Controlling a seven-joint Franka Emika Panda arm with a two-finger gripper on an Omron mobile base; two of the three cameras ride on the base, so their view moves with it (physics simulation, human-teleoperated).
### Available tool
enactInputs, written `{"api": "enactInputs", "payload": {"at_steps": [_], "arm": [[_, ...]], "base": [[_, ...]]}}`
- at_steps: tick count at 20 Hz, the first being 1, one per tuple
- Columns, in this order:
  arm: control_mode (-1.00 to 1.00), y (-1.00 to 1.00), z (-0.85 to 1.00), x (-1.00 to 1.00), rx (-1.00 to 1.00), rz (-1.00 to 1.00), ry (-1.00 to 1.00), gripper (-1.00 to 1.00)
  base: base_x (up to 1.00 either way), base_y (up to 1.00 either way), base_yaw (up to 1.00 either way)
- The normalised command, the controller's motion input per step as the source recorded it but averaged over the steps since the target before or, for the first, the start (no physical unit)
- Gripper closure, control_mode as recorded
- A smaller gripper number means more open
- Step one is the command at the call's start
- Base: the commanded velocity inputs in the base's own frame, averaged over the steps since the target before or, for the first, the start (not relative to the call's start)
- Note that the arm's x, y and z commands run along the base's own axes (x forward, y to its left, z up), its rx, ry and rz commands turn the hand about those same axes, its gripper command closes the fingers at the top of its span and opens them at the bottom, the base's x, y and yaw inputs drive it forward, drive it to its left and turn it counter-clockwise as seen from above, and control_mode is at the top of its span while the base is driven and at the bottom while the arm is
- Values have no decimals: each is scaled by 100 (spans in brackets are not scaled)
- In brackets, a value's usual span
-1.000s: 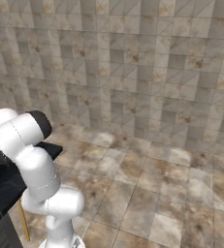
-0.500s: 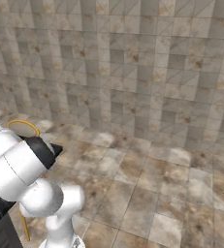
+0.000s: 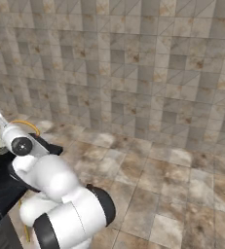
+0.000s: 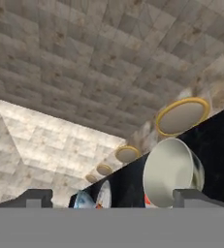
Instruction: Take the smaller bowl and place it next to the appetizer plate on the dining counter , and place the larger bowl next to the plate with cooked food.
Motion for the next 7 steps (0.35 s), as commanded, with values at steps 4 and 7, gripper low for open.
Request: {"api": "enactInputs", "payload": {"at_steps": [4,7], "arm": [[-100,-41,100,-42,-2,0,1,-100],[-100,-81,100,-89,-6,-3,18,-100]], "base": [[0,0,0],[0,0,0]]}}
